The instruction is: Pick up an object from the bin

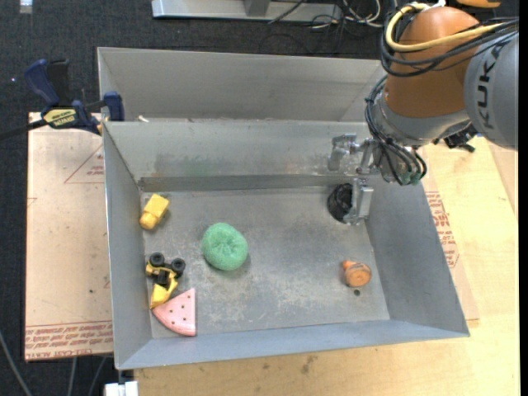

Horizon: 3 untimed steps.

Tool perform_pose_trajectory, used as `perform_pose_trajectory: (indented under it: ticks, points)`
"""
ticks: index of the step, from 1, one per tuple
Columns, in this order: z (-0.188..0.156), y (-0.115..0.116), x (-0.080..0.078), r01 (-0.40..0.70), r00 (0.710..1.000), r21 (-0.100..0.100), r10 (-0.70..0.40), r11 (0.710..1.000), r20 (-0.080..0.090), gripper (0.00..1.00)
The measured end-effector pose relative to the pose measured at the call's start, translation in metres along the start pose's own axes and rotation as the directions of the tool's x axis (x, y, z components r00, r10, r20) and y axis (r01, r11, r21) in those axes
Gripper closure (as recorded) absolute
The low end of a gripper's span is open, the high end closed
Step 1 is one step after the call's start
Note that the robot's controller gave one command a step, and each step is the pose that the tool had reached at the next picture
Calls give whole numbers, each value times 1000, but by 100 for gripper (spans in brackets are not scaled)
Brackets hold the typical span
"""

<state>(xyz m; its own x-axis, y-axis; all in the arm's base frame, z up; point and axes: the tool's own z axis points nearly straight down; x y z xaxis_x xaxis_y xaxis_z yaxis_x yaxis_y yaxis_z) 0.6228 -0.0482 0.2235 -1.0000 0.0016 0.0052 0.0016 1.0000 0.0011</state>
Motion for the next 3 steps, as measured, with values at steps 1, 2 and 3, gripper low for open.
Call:
perform_pose_trajectory:
  ticks: [1,2,3]
  points:
    - [-5,0,-1,1,1000,1,-1,1000,8,0]
    - [26,41,0,32,999,3,-32,999,11,0]
    - [42,94,-7,8,1000,0,-8,1000,6,0]
